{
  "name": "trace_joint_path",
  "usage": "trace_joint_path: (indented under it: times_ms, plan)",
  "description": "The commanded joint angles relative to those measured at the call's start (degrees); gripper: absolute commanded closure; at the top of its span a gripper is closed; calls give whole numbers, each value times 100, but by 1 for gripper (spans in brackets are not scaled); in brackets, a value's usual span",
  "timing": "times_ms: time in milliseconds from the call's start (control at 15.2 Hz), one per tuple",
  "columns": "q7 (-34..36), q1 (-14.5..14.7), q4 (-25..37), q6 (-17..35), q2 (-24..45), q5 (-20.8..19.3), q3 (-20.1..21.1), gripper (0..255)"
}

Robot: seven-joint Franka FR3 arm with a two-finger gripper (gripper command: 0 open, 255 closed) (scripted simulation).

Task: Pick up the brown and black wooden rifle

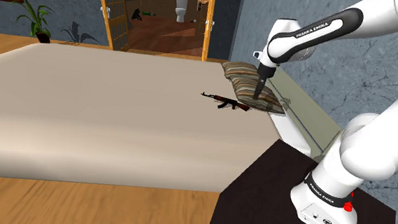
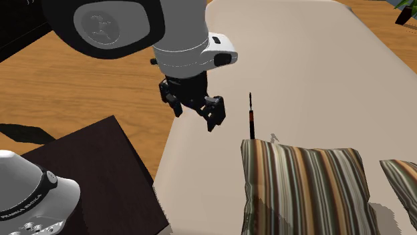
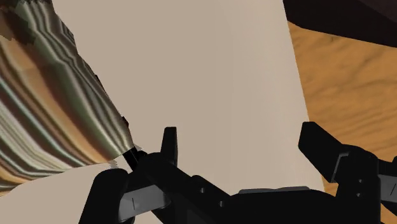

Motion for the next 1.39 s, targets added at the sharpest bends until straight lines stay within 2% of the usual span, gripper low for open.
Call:
trace_joint_path:
  times_ms: [0,198,396,528,792,990,1320]
  plan:
    - [-535,120,209,384,497,178,-218,0]
    - [-1365,296,533,892,1247,654,-448,0]
    - [-2308,380,942,1282,2025,1343,-537,0]
    - [-2951,332,1263,1467,2538,1850,-476,0]
    - [-4072,-8,2004,1697,3487,2693,-94,0]
    - [-4694,-304,2595,1787,4103,3085,235,0]
    - [-4879,-441,2605,2059,4397,3318,418,0]
